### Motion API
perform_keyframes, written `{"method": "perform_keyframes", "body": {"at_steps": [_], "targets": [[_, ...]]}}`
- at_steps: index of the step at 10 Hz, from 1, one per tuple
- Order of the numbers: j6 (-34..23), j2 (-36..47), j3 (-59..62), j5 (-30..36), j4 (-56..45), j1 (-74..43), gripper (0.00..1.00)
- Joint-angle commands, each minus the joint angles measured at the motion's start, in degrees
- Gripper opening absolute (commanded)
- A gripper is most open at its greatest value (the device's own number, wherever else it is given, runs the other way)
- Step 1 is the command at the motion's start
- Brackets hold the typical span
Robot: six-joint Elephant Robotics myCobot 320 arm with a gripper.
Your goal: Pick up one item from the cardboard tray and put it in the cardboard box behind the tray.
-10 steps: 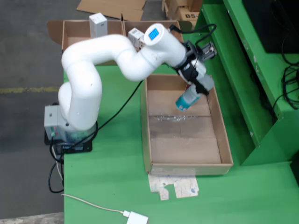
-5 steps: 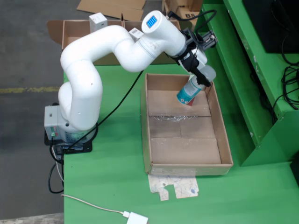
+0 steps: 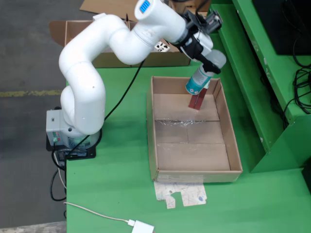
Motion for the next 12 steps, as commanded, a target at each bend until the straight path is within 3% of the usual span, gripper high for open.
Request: {"method": "perform_keyframes", "body": {"at_steps": [1,5,6,12], "targets": [[0.9,3.3,3.4,-4.4,-3.4,7.6,0.0],[3.0,6.0,2.2,-9.9,-7.9,19.0,0.0],[4.8,5.4,3.6,-14.1,-11.9,29.6,0.0],[9.7,11.6,-2.8,-19.3,-19.0,48.5,0.0]]}}
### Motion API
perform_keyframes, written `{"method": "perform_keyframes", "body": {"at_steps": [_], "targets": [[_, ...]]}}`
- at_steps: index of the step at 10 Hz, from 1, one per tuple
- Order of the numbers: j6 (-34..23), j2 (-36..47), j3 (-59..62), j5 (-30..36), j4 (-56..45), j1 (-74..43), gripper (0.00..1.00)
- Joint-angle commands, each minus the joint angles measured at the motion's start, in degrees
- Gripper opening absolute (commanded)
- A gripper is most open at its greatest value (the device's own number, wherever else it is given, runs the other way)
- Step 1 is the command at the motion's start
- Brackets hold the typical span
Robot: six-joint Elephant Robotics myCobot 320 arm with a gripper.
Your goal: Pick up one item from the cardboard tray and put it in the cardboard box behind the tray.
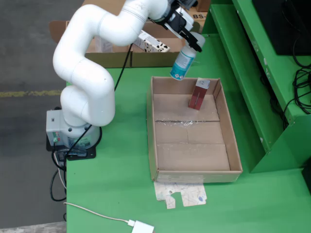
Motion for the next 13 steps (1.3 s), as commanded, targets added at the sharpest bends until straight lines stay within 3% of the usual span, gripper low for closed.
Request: {"method": "perform_keyframes", "body": {"at_steps": [1,8,10,11,12,13], "targets": [[1.8,3.1,0.4,-3.1,-3.4,23.3,0.0],[1.3,-4.7,10.8,-2.8,-11.4,35.0,0.0],[-3.1,-18.5,30.8,0.1,-17.5,34.8,0.0],[-3.1,-18.5,30.8,0.1,-17.5,34.8,0.0],[-6.5,-32.1,53.3,2.4,-26.1,35.5,0.0],[-9.0,-35.0,53.3,2.5,-20.1,34.9,0.0]]}}
